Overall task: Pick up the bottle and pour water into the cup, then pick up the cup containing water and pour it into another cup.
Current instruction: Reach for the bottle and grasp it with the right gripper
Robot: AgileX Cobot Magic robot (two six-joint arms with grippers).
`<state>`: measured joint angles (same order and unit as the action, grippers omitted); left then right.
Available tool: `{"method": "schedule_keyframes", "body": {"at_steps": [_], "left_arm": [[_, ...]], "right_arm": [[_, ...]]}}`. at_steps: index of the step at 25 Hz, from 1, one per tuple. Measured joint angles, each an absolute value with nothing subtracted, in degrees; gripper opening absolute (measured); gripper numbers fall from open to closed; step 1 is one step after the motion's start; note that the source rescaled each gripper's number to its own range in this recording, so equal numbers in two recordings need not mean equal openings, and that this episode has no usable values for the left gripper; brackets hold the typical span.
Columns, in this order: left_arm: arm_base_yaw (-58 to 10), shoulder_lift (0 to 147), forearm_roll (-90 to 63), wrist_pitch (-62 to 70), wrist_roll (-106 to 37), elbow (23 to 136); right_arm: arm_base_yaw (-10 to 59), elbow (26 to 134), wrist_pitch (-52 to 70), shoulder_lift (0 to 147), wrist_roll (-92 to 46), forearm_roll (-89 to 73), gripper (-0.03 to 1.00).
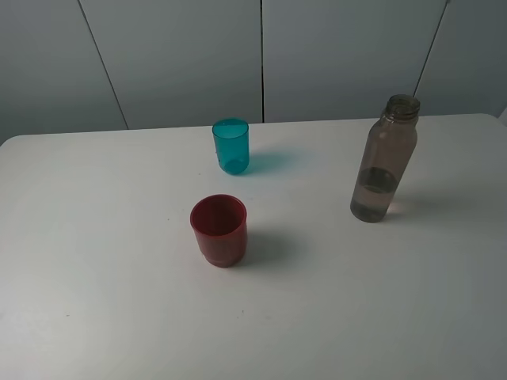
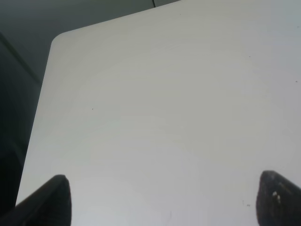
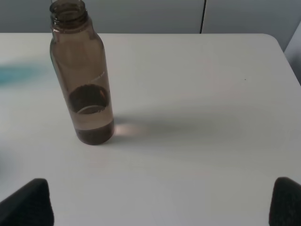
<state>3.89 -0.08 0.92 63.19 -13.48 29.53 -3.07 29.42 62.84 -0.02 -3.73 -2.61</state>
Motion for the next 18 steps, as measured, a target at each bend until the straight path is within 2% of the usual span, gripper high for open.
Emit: {"method": "schedule_keyframes", "body": {"at_steps": [18], "left_arm": [[3.9,-0.1,0.9,63.2,-13.2,29.5]], "right_arm": [[-3.1,29.4,62.8,0.0,-3.7,-2.6,1.00]]}}
